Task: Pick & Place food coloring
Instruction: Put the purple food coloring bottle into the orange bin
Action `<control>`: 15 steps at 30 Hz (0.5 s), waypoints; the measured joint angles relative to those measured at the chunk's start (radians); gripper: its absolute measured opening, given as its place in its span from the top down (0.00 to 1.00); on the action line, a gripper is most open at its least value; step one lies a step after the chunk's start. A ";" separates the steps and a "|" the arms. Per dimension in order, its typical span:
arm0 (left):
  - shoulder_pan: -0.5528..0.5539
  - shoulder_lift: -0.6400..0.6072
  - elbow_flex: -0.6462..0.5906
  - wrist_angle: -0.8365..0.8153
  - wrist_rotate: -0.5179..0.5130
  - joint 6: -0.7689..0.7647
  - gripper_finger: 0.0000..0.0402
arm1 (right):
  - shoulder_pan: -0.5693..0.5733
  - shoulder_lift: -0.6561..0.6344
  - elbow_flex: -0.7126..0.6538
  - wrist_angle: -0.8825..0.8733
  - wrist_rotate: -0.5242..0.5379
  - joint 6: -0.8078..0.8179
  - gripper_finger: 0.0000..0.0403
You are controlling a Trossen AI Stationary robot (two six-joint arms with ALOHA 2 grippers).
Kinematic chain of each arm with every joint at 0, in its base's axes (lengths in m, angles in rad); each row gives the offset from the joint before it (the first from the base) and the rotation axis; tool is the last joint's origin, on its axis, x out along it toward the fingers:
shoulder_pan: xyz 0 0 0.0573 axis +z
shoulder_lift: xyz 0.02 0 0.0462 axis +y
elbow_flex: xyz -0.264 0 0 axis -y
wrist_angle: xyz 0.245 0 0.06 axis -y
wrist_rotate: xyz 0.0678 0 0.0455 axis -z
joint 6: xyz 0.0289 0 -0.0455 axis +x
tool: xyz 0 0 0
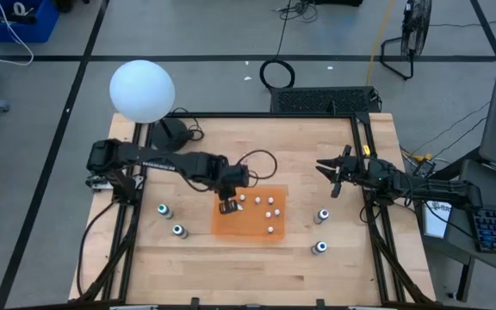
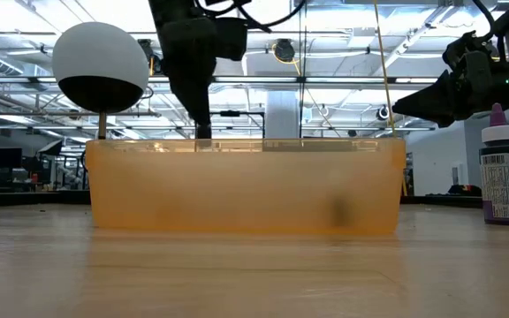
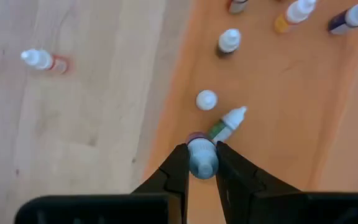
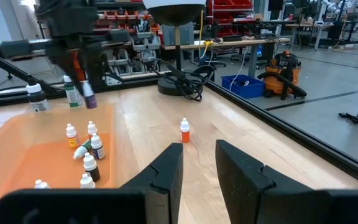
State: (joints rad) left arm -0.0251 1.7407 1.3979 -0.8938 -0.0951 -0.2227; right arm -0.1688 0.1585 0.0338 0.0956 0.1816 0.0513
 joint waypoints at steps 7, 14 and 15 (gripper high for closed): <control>-0.017 0.046 0.000 0.068 -0.010 -0.008 0.86 | 0.000 0.000 0.000 0.000 0.000 0.000 0.79; 0.003 0.114 -0.001 0.060 0.014 0.003 0.86 | 0.000 0.002 0.001 0.002 0.000 0.000 0.79; 0.007 0.120 -0.001 0.061 0.018 0.004 0.86 | 0.000 0.002 0.001 0.002 0.000 0.000 0.79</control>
State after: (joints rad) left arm -0.0179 1.8611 1.3968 -0.8324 -0.0770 -0.2192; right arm -0.1688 0.1601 0.0345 0.0972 0.1818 0.0513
